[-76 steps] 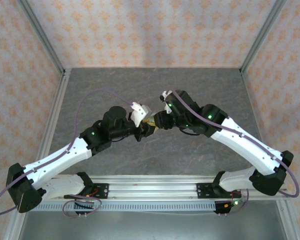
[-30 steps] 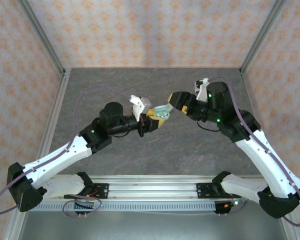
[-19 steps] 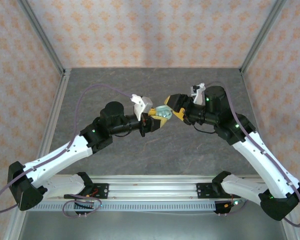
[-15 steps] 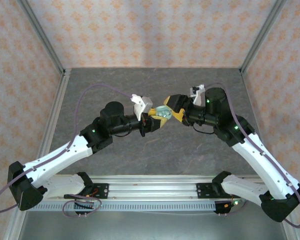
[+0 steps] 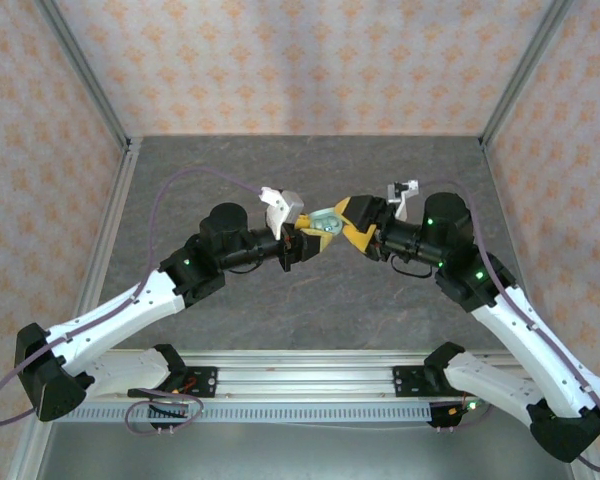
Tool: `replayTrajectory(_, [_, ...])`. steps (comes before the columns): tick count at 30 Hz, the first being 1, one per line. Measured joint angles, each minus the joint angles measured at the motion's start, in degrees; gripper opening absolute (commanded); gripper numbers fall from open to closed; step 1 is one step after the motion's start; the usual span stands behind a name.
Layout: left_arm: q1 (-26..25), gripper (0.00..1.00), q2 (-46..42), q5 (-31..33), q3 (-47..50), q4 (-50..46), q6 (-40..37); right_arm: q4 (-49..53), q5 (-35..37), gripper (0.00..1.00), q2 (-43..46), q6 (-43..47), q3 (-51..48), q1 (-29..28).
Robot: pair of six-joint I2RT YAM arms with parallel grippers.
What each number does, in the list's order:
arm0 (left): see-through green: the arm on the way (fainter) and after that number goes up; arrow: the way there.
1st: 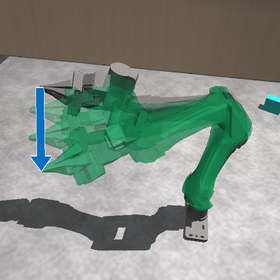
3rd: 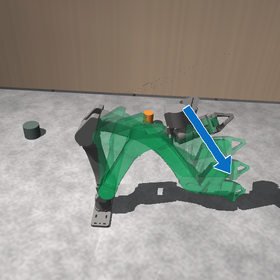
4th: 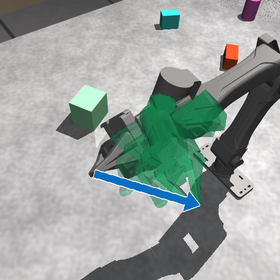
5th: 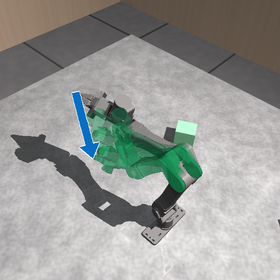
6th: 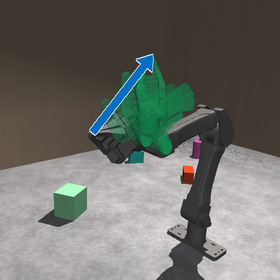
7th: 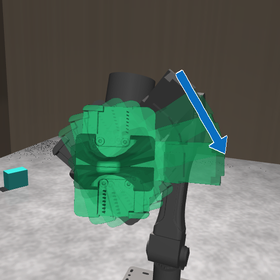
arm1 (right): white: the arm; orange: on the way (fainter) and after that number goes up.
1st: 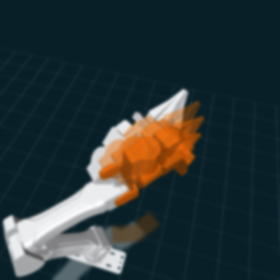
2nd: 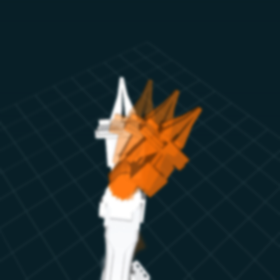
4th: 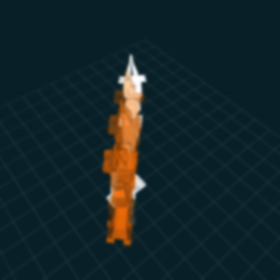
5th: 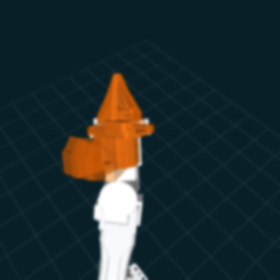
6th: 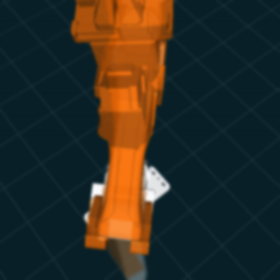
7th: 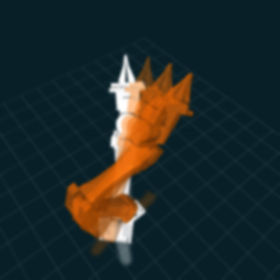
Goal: Insert the wireless bluetooth earbuds into the charging case
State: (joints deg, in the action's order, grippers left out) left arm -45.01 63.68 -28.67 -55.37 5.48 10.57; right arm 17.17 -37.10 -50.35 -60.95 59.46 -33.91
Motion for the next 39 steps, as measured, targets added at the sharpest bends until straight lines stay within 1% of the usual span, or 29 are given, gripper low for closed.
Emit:
replayTrajectory(6, [0.0, 0.16, -0.74, 0.68, 0.02, 0.0, 0.11, -1.44, -0.26, 0.6, 0.0, -1.95, -2.19, 0.0])
replayTrajectory(11, [0.0, 0.16, -1.03, 0.85, 0.02, 0.0, 0.11, -2.89, -0.59, 0.51, -0.04, -3.15, -2.99, 0.0])
replayTrajectory(17, [0.0, 0.16, -1.07, 0.85, 0.02, 0.0, 0.09, -4.2, -1.42, 0.47, -0.07, -3.8, -3.28, 0.0])
replayTrajectory(21, [0.0, 0.16, -1.07, 0.85, 0.02, 0.0, 0.11, -4.81, -1.99, 0.4, -0.04, -4.11, -3.74, 0.0])
replayTrajectory(29, [0.0, 0.16, -1.07, 0.98, 0.02, -0.02, 0.11, -6.69, -2.43, 0.29, -0.04, -5.05, -4.48, 0.0])
replayTrajectory(34, [0.0, 0.16, -1.07, 1.33, 0.02, -0.02, 0.13, -7.34, -2.36, 0.27, -0.04, -5.31, -4.79, 0.02])
replayTrajectory(37, [0.0, 0.16, -1.05, 1.51, 0.02, -0.02, 0.13, -7.58, -2.43, 0.33, -0.04, -5.51, -4.87, 0.2])
replayTrajectory(39, [0.0, 0.16, -1.07, 1.53, 0.02, -0.02, 0.13, -7.78, -2.58, 0.31, -0.04, -5.79, -4.94, 0.22])
